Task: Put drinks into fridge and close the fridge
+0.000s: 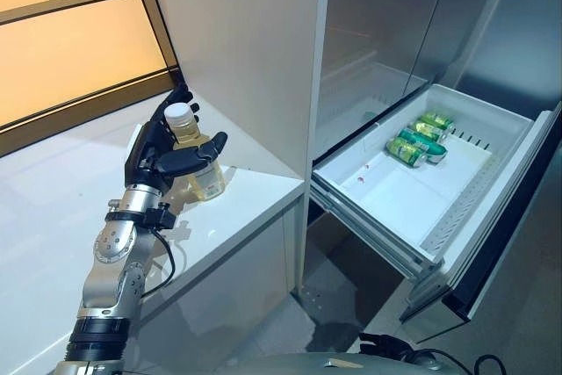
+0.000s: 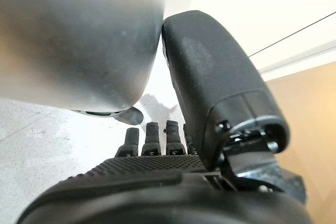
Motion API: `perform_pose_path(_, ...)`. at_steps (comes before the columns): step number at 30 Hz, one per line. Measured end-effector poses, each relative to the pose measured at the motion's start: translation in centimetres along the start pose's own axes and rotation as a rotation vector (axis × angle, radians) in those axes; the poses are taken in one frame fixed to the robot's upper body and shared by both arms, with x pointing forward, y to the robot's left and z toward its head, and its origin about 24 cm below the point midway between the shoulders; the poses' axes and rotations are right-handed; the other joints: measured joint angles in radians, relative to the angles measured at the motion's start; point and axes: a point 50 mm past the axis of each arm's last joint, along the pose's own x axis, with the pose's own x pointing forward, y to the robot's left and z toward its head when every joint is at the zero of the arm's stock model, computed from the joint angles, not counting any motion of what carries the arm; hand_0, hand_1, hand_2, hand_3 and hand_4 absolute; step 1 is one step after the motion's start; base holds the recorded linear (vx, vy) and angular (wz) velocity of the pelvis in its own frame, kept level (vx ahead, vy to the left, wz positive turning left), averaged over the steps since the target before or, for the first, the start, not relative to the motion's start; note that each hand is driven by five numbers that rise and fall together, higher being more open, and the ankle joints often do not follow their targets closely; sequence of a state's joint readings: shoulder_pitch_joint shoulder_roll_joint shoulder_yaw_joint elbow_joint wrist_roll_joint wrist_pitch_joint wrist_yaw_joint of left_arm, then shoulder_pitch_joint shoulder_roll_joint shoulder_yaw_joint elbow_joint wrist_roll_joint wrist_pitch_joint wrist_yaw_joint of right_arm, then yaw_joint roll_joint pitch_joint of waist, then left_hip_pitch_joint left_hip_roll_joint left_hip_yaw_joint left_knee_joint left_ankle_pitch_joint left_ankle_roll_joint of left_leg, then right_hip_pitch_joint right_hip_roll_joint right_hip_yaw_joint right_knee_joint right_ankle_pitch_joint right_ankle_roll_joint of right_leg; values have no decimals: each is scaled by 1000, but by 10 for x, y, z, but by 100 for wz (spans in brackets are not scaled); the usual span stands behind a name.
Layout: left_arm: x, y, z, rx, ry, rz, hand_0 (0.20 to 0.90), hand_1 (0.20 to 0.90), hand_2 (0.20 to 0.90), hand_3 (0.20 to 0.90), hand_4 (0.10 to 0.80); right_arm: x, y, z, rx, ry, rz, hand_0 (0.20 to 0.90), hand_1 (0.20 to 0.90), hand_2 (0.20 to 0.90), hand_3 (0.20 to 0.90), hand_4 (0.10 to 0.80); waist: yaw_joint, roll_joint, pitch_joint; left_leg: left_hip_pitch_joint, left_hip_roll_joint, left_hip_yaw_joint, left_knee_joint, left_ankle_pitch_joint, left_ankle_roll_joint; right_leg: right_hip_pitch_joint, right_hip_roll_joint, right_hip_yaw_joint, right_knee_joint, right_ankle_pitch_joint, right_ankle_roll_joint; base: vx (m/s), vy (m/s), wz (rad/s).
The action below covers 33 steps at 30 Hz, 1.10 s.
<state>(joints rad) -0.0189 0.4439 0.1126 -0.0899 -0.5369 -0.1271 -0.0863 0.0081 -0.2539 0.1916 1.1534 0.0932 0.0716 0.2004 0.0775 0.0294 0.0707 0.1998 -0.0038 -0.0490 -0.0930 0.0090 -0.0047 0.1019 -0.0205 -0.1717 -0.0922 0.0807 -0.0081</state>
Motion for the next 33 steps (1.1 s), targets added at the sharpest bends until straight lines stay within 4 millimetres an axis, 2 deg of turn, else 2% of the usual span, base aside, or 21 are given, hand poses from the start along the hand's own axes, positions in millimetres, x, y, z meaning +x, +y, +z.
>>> perform_pose_path(24, 0, 2, -1, 48, 5, 35, 900, 900, 900, 900, 800, 0, 0, -2, 1, 5, 1, 900, 900, 900, 900, 800, -2, 0, 0, 8, 1, 15, 0, -1, 0, 1, 2, 14, 0, 4, -2, -1, -1, -1)
perform_pose_path(33, -2, 9, -6, 70, 22, 134, 900, 900, 900, 900, 800, 0, 0, -2, 0, 2, 1, 900, 900, 900, 900, 800, -2, -3, -2, 13, 1, 18, 0, -1, -1, 5, 3, 16, 0, 4, -2, 0, 0, 0)
